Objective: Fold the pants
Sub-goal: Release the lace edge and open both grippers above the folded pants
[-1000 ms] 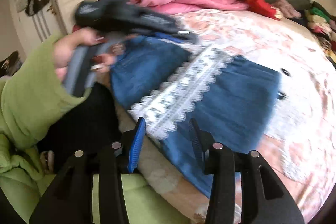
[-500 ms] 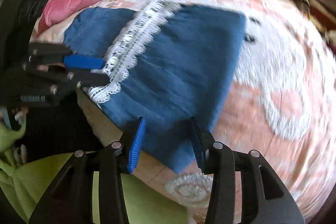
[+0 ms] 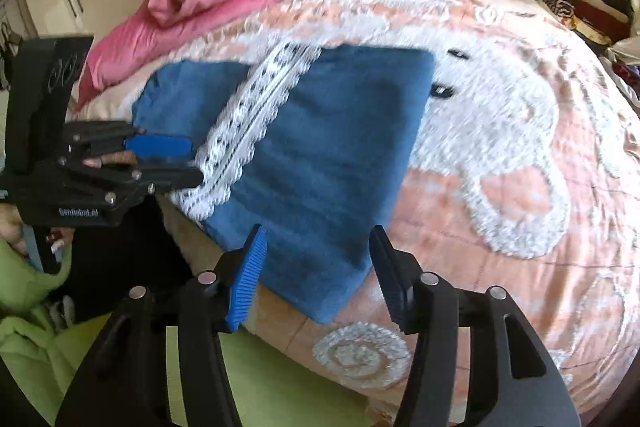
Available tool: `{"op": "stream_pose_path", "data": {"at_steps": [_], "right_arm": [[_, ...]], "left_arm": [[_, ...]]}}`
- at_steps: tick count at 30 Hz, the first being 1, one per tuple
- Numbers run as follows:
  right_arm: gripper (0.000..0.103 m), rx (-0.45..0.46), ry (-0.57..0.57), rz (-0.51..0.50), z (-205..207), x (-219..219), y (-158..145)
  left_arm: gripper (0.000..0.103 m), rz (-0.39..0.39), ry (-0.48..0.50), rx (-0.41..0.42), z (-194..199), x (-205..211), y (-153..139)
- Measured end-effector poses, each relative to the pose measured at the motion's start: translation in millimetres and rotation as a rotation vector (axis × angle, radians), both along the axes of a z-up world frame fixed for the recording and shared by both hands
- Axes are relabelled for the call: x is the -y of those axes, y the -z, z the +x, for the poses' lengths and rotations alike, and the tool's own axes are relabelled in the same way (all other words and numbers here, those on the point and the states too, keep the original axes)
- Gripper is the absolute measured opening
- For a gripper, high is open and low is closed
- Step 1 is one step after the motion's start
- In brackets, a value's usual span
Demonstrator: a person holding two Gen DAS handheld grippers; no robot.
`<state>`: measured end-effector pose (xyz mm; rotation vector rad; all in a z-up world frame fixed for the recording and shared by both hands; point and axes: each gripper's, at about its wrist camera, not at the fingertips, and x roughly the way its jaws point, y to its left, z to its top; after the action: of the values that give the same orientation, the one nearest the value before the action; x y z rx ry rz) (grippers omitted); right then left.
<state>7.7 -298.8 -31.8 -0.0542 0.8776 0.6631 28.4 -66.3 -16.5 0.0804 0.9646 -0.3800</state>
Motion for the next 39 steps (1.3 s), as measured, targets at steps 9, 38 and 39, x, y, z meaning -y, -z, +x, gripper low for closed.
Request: {"op": "stream_pose_path", "data": {"at_steps": [9,38,39], "right_arm": [[0.056,0.048,0.022,0.039,31,-11,-32],[0.056,0.014,0.125,0.005,146,-61,-27],[0.057,0.019,0.125,0.022,141,-57,-32]], "left_arm": [[0.047,0.037,0.05,-0.019,-3,18,8],[0.066,0.001,0.058,-0.029,-5,13,10],[0.066,0.0,0.055,-0.024,-5,12,8]]}}
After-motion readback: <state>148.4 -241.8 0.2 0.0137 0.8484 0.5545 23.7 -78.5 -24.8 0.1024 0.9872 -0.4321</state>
